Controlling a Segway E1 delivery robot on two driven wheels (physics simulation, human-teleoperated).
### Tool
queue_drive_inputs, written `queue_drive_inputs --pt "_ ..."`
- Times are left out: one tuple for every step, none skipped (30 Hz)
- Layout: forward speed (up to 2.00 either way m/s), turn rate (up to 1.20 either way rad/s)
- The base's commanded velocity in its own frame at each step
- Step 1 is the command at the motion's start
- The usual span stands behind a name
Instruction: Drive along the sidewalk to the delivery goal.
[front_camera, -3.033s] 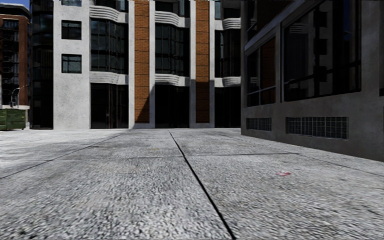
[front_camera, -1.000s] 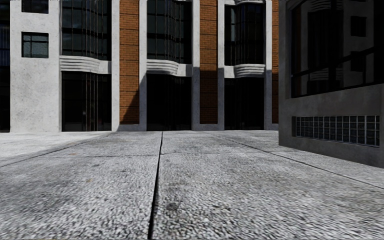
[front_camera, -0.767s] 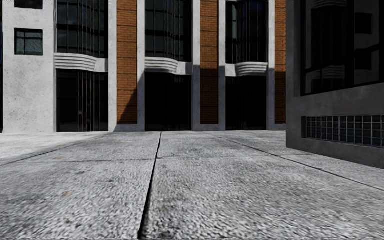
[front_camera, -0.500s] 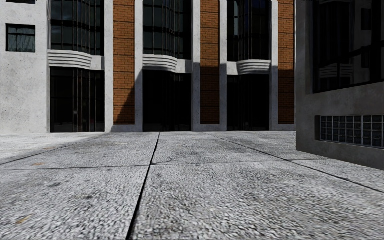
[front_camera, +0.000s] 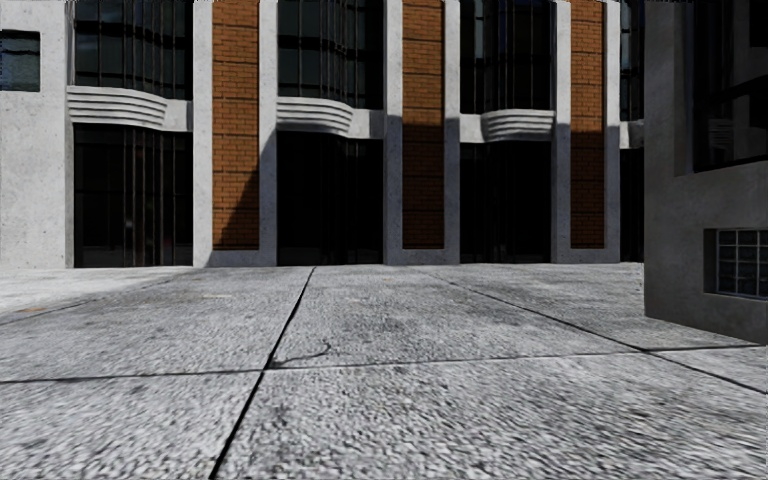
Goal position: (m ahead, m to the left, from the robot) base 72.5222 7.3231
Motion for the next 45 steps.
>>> queue_drive_inputs --pt "2.00 0.00" --pt "2.00 0.00" --pt "2.00 0.00" --pt "2.00 0.00" --pt "2.00 0.00" --pt "2.00 0.00" --pt "2.00 0.00" --pt "2.00 0.00" --pt "2.00 0.00" --pt "2.00 0.00" --pt "2.00 0.00" --pt "2.00 0.00" --pt "2.00 0.00" --pt "2.00 0.00" --pt "2.00 -0.09" --pt "2.00 -0.09" --pt "2.00 -0.21" --pt "2.00 -0.28" --pt "2.00 -0.37" --pt "2.00 -0.37" --pt "2.00 -0.40" --pt "2.00 -0.41" --pt "2.00 -0.42" --pt "2.00 -0.42" --pt "2.00 -0.42" --pt "2.00 -0.42" --pt "2.00 -0.42" --pt "2.00 -0.42" --pt "2.00 -0.45" --pt "2.00 -0.49" --pt "2.00 -0.50" --pt "2.00 -0.50" --pt "2.00 -0.50" --pt "2.00 -0.50" --pt "2.00 -0.50" --pt "2.00 -0.50" --pt "2.00 -0.50" --pt "2.00 -0.50" --pt "2.00 -0.50" --pt "2.00 -0.50" --pt "2.00 -0.50" --pt "2.00 -0.50" --pt "2.00 -0.50" --pt "2.00 -0.50" --pt "2.00 -0.50"
